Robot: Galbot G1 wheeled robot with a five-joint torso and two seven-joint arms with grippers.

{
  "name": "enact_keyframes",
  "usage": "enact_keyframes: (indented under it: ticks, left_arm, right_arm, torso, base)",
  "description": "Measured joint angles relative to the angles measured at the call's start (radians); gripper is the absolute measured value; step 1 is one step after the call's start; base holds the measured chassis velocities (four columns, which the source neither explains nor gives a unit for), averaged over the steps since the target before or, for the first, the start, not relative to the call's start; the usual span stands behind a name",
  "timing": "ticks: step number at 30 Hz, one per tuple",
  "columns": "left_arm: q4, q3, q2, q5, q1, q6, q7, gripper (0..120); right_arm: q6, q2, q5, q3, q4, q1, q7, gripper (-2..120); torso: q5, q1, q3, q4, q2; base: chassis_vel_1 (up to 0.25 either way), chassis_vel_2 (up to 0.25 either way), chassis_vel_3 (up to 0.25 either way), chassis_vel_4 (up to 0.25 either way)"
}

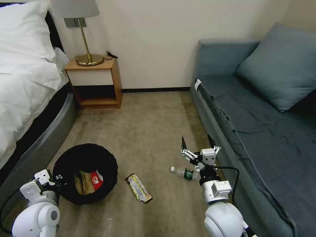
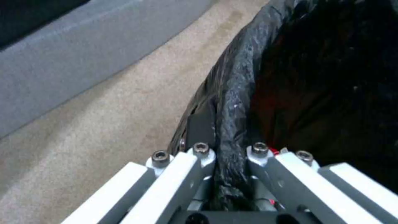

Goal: Pick up the trash bin, then pick up the garbage on the floor and place it into the trash bin.

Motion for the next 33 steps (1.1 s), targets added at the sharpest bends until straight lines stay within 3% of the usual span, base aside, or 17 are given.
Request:
enact_keyframes:
  ticks: [25, 30, 33]
  left_arm:
    - [-0.007, -0.006, 0.003, 0.000, 0.008, -0.003, 0.001, 3]
    - [-0.006, -0.007, 0.006, -0.001, 0.008, -0.003, 0.001, 3]
    - [-0.004, -0.007, 0.007, -0.002, 0.008, -0.003, 0.001, 3]
  right_arm:
    - [0.022, -0.006, -0.002, -0.008, -0.037, 0.016, -0.008, 100]
    - [0.023, -0.070, 0.019, -0.015, -0.075, 0.071, -0.033, 100]
    - [0.017, -0.174, 0.065, -0.041, -0.167, 0.189, -0.074, 100]
  torso:
    - [0.0000, 0.000, 0.000, 0.0000, 0.000]
    - [0.0001, 0.000, 0.000, -0.0001, 0.000]
    - [0.0001, 0.000, 0.000, 0.0000, 0.000]
  base:
    - [-0.016, 0.019, 0.017, -0.017]
    - [-0.010, 0.006, 0.009, -0.012]
    - [0.000, 0.000, 0.000, 0.000]
